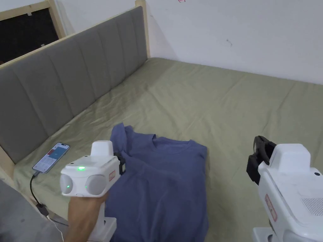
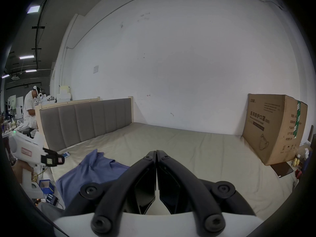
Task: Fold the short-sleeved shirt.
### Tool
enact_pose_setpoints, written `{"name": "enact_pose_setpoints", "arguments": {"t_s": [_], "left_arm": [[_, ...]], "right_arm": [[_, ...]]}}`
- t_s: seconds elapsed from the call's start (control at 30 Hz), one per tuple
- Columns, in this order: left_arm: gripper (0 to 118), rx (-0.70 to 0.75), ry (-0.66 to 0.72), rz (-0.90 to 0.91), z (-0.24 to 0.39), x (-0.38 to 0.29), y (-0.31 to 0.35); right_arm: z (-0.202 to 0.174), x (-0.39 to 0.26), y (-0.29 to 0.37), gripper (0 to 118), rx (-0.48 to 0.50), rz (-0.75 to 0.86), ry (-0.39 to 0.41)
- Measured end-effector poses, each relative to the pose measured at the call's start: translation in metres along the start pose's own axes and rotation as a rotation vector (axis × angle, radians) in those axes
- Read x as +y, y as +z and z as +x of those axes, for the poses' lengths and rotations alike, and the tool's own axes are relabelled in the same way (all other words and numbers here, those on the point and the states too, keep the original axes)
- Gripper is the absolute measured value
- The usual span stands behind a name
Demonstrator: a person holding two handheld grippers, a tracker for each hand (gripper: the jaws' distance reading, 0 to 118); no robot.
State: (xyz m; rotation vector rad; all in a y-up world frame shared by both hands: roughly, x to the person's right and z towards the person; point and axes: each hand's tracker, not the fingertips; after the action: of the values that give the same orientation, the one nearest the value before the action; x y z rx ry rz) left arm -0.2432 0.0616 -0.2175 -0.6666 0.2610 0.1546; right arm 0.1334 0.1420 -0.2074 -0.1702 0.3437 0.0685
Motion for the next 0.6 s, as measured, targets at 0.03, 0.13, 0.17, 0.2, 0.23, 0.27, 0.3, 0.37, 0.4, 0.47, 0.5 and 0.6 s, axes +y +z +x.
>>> {"name": "enact_pose_setpoints", "arguments": {"t_s": [0.03, 0.13, 0.17, 0.2, 0.23, 0.27, 0.3, 0.37, 0.4, 0.47, 0.5, 0.6], "left_arm": [[0, -0.016, 0.002, -0.062, 0.002, -0.001, -0.014], [38, -0.007, 0.003, -0.169, 0.016, -0.006, -0.055], [67, -0.010, 0.002, -0.215, 0.022, -0.010, -0.066], [90, -0.011, 0.006, -0.257, 0.025, -0.013, -0.079], [108, -0.004, 0.009, -0.288, 0.029, -0.016, -0.088], [110, 0.004, 0.024, -0.283, 0.031, -0.019, -0.097], [110, 0.013, 0.025, -0.294, 0.040, -0.023, -0.093], [110, 0.037, 0.018, -0.350, 0.047, -0.032, -0.108], [110, 0.051, 0.006, -0.382, 0.050, -0.037, -0.116], [100, 0.065, -0.002, -0.436, 0.053, -0.049, -0.129], [84, 0.060, -0.006, -0.464, 0.056, -0.054, -0.132], [69, 0.067, -0.091, -0.394, 0.066, -0.060, -0.120]], "right_arm": [[0.004, -0.001, -0.001, 0, -0.010, -0.005, 0.001], [0.017, -0.006, -0.004, 0, -0.043, -0.022, 0.001], [0.022, -0.008, -0.004, 0, -0.055, -0.030, 0.003], [0.027, -0.010, -0.005, 0, -0.067, -0.036, 0.004], [0.031, -0.012, -0.006, 0, -0.077, -0.042, 0.004], [0.035, -0.014, -0.006, 0, -0.087, -0.051, 0.005], [0.039, -0.016, -0.006, 0, -0.095, -0.058, 0.004], [0.047, -0.021, -0.006, 0, -0.111, -0.072, 0.004], [0.050, -0.024, -0.006, 0, -0.119, -0.080, 0.005], [0.057, -0.028, -0.005, 0, -0.131, -0.094, 0.003], [0.060, -0.030, -0.004, 0, -0.136, -0.101, 0.003], [0.068, -0.036, -0.003, 0, -0.152, -0.118, 0.000]]}}
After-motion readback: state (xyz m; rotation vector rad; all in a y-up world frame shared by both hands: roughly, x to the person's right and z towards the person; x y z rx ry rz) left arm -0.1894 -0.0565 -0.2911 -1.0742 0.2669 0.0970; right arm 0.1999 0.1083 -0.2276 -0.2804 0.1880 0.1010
